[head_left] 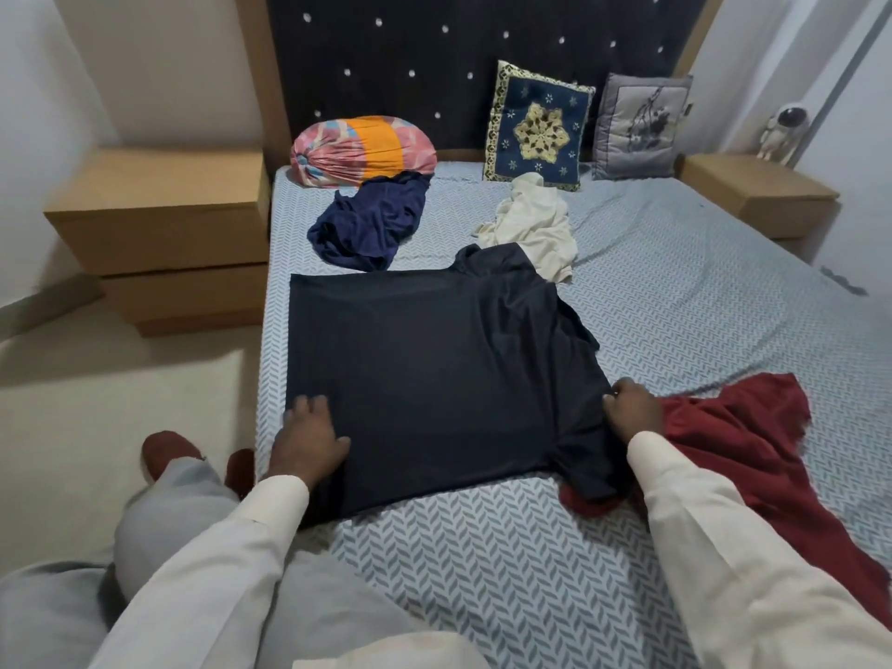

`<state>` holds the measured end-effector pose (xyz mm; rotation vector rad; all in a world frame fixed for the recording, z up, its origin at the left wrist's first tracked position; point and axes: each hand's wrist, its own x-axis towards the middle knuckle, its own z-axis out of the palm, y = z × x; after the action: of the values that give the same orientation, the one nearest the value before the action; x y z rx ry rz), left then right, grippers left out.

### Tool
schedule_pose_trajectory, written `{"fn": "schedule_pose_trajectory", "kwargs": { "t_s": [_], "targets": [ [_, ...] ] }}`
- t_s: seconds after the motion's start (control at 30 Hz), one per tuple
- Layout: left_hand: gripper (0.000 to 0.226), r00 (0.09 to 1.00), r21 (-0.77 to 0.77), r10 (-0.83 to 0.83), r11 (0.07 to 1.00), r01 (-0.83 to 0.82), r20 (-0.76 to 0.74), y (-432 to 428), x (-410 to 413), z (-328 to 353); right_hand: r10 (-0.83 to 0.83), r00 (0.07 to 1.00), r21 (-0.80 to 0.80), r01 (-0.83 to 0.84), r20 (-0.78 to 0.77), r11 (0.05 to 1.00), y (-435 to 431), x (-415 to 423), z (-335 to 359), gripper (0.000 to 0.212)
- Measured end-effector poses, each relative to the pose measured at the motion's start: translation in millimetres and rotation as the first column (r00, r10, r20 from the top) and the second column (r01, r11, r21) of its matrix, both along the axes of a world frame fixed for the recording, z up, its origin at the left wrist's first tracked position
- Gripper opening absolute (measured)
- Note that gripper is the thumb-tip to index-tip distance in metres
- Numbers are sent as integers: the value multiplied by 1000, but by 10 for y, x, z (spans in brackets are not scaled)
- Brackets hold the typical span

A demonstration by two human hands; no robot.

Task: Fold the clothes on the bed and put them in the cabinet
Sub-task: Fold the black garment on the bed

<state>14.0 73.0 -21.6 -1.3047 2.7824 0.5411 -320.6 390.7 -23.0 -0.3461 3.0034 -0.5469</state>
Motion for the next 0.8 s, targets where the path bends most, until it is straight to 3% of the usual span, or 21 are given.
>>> {"fn": "schedule_pose_trajectory", "kwargs": {
  "t_s": [0.17, 0.3, 0.43, 0.5, 0.63, 0.8],
  "targets": [
    [72, 967, 120, -250, 960, 253, -41, 86, -867, -145, -125, 957, 153, 86, 263, 984, -68, -465, -94, 41],
    [82, 942, 115, -329, 940, 321, 58, 69, -1414, -193, -249, 932, 159, 212, 264, 964, 60, -674, -181, 36],
    [104, 904, 75, -326, 945, 318, 278, 8, -1772, -139, -338, 892, 122, 316, 300, 941, 253, -824, -225, 54],
    [114, 895, 108, -314, 950, 295, 317, -49, -1931, -65, -355, 899, 66, 350, 258, 934, 157, -873, -192, 47],
    [128, 850, 113, -292, 956, 270, 438, -127, -2118, -11, -255, 936, -90, 284, 244, 955, -74, -1076, -216, 23],
    [135, 818, 122, -279, 960, 252, 503, -157, -2199, -48, -132, 951, -216, 196, 280, 956, -410, -1440, -228, 26]
  ]
}}
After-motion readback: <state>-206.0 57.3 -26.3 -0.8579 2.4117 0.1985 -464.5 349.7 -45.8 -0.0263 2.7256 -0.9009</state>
